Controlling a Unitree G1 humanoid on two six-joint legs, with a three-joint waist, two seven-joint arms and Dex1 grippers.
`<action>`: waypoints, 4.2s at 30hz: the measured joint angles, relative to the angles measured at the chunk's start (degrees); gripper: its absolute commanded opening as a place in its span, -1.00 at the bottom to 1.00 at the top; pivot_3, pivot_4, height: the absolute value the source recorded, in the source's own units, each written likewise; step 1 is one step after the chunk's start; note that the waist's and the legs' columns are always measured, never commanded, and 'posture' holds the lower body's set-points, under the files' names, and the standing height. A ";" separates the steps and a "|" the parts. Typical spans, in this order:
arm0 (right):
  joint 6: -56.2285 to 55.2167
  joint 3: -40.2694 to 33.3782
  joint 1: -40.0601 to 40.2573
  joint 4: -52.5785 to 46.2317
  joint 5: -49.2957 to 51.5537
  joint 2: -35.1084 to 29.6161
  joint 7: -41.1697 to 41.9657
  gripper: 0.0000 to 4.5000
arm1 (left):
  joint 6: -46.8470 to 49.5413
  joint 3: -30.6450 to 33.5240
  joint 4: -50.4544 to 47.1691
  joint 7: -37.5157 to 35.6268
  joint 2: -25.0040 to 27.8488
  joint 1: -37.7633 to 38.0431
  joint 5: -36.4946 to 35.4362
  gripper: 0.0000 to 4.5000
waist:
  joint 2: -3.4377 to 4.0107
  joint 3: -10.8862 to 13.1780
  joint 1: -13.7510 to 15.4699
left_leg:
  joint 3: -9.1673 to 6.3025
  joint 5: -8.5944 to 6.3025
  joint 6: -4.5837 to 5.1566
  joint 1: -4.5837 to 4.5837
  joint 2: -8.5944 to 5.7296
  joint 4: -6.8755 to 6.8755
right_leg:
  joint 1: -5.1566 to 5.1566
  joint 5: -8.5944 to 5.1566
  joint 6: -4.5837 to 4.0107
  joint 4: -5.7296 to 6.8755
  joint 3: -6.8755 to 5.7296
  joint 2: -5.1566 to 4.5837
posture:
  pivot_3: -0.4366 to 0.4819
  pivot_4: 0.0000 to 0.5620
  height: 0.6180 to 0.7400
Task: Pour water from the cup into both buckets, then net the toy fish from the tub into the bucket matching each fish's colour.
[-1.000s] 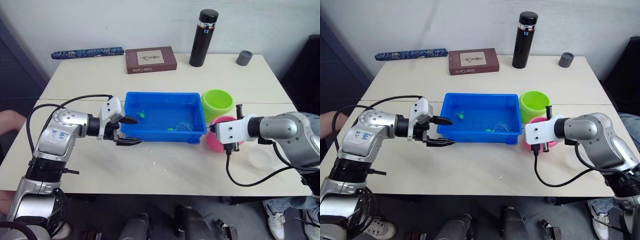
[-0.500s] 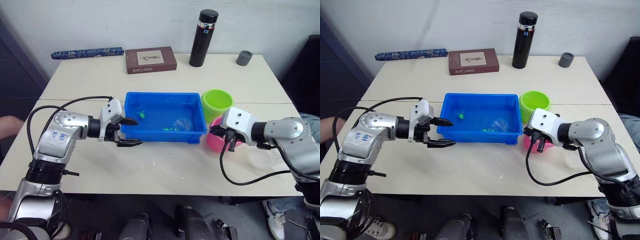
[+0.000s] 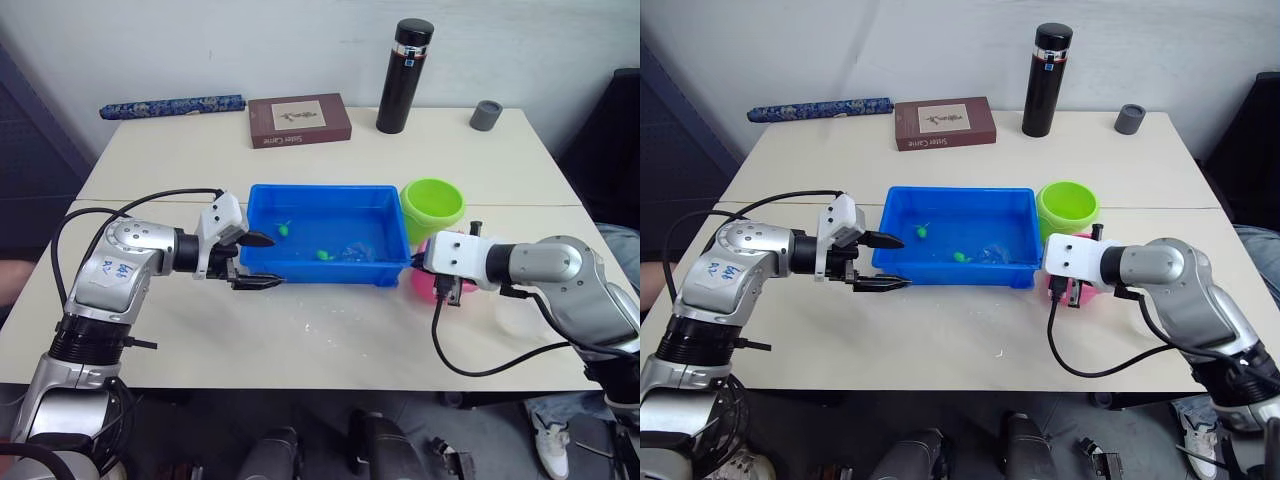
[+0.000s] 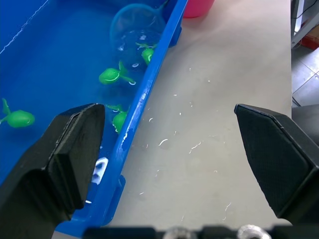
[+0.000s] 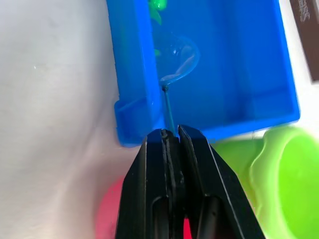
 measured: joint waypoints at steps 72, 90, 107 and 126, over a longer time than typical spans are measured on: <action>5.39 -13.81 -1.86 -0.54 4.57 -0.30 -14.94 -1.00 | -13.43 2.18 21.92 3.51 -7.59 -11.49 2.00 0.99 | 0.06 -0.01 -1.13 | 0.01 0.04 -0.10 0.01 0.14 -0.03 | -0.02 0.02 -0.06 0.02 -0.04 0.10 | -0.05 -0.47 1.00; 30.23 -1.22 -5.69 -0.15 13.31 12.60 -5.30 -1.00 | -8.30 5.59 8.26 5.66 4.12 3.26 3.43 0.99 | 0.06 -0.01 -0.50 | -0.04 0.03 -0.08 -0.03 0.08 -0.04 | -0.03 0.02 -0.07 0.02 -0.03 0.03 | -0.05 -0.47 1.00; 29.11 1.93 -15.16 18.19 12.78 24.23 -6.18 -1.00 | -4.58 9.02 1.80 9.11 4.38 7.42 1.68 0.99 | 0.06 -0.01 -1.31 | -0.03 0.03 -0.08 -0.02 0.08 -0.06 | -0.06 0.02 -0.07 0.04 -0.06 0.04 | -0.05 -0.47 1.00; 40.49 -8.77 -11.19 2.72 21.31 18.79 -7.60 -1.00 | -2.91 9.14 5.10 9.10 -1.12 0.81 -2.55 0.99 | 0.05 -0.01 -0.91 | -0.08 0.03 -0.08 -0.07 0.02 -0.03 | -0.05 0.02 -0.07 0.02 -0.09 -0.01 | -0.05 -0.47 1.00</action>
